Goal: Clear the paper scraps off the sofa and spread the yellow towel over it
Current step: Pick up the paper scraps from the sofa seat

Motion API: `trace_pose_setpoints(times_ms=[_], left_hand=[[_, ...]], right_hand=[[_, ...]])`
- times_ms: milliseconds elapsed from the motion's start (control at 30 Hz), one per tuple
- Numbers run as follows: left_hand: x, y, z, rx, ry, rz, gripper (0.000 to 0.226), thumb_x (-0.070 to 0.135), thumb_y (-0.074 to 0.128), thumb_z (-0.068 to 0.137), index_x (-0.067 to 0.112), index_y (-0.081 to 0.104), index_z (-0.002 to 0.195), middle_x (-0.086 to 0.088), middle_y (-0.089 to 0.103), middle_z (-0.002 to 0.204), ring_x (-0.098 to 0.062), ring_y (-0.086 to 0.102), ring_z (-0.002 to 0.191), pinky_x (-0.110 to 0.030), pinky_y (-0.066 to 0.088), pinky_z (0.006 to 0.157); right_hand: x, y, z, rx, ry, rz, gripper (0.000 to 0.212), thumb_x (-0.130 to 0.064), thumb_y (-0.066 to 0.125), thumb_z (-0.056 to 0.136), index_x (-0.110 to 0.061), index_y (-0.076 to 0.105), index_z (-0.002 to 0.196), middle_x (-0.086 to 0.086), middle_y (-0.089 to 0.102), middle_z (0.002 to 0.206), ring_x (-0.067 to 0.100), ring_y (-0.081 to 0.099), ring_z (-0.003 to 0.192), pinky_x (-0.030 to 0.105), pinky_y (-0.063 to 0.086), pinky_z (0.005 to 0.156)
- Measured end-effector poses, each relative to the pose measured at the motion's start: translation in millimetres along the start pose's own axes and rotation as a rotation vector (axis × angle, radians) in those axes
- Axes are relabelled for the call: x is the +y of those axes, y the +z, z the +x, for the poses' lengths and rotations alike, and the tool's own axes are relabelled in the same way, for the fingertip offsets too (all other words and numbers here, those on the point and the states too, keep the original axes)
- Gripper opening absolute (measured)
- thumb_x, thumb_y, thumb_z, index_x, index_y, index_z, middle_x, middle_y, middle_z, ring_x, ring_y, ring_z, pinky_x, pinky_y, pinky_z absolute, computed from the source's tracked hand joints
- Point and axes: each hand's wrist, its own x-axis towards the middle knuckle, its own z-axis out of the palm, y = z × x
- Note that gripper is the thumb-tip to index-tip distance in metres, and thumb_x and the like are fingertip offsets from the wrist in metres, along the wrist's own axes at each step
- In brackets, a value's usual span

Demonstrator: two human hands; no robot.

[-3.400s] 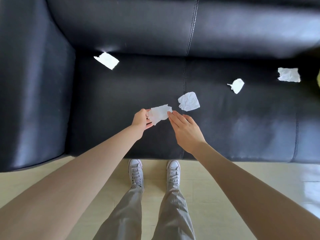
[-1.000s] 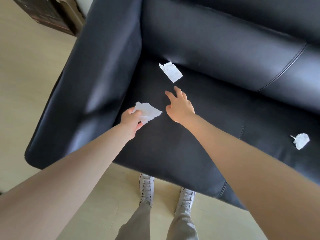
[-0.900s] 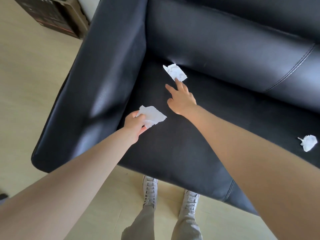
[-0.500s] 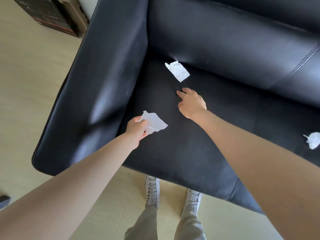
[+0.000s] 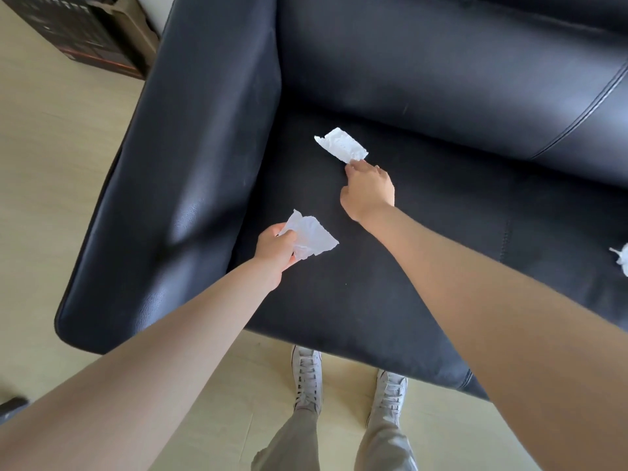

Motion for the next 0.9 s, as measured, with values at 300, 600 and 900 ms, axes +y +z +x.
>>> trace_pose_setpoints(times_ms=[300, 600, 900], left_hand=[[-18, 21, -19, 0.025, -0.086, -0.170, 0.031, 0.008, 0.049, 0.090, 0.017, 0.056, 0.119, -0.007, 0.064, 0.116, -0.022, 0.063, 0.104, -0.022, 0.052, 0.067], [-34, 80, -48, -0.195, -0.059, -0.134, 0.015, 0.037, 0.052, 0.096, 0.025, 0.061, 0.101, -0.003, 0.067, 0.105, -0.017, 0.065, 0.098, -0.028, 0.054, 0.080], [-65, 120, -58, -0.270, 0.027, 0.062, 0.033, 0.007, 0.067, 0.085, 0.015, 0.060, 0.116, -0.007, 0.066, 0.114, -0.021, 0.066, 0.102, -0.030, 0.054, 0.083]], right_hand=[[-1, 28, -111, 0.499, -0.034, 0.214, 0.039, -0.012, 0.030, 0.077, -0.009, 0.067, 0.090, 0.001, 0.062, 0.088, 0.023, 0.057, 0.079, 0.034, 0.033, 0.103], [31, 27, -182, 0.156, -0.002, 0.555, 0.028, 0.009, 0.046, 0.071, -0.012, 0.058, 0.084, -0.003, 0.060, 0.094, 0.021, 0.053, 0.084, 0.024, 0.036, 0.087], [90, 13, -213, -0.038, 0.455, 1.354, 0.035, 0.017, 0.030, 0.070, -0.007, 0.055, 0.067, 0.002, 0.072, 0.101, 0.016, 0.066, 0.100, 0.021, 0.045, 0.073]])
